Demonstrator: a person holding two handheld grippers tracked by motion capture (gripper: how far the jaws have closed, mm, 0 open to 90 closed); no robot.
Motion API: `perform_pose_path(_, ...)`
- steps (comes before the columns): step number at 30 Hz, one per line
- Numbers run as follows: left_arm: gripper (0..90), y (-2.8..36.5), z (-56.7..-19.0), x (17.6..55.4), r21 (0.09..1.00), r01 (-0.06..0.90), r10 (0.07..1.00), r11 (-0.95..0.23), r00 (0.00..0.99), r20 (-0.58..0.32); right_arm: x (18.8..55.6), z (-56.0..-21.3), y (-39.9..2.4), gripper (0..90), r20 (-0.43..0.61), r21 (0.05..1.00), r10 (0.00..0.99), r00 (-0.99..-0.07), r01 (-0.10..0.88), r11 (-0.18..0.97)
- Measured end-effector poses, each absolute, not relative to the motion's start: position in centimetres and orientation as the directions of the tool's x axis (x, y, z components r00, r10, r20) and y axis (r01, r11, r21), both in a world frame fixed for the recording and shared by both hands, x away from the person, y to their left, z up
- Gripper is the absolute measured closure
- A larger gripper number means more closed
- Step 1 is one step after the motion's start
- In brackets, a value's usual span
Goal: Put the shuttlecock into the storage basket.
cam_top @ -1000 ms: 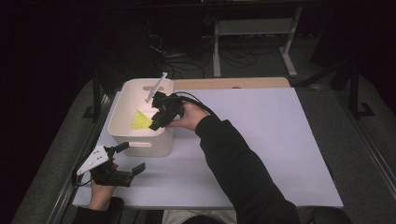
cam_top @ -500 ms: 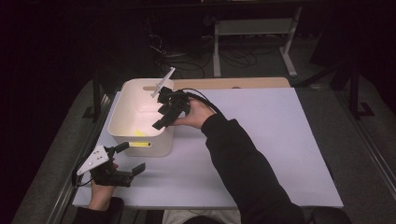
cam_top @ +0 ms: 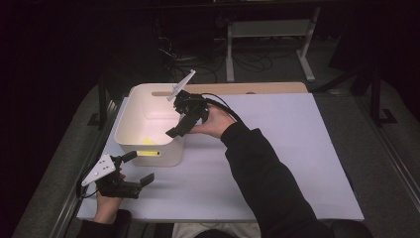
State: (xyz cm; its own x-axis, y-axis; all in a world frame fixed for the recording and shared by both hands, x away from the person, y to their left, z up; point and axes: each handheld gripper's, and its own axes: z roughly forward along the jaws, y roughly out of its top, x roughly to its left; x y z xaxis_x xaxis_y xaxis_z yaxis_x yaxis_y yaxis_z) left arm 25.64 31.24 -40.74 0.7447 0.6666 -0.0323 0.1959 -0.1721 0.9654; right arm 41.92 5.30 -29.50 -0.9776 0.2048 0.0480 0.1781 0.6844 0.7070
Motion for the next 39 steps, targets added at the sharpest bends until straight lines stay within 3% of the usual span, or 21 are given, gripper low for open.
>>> perform_pose_path(39, 0.0, 31.2, -40.8, 25.6, 0.964, 0.199, 0.669, -0.176, 0.743, -0.031, 41.0, -29.7, -1.2, 0.0, 0.045, 0.747, 0.285, -0.957, 0.222, 0.627)
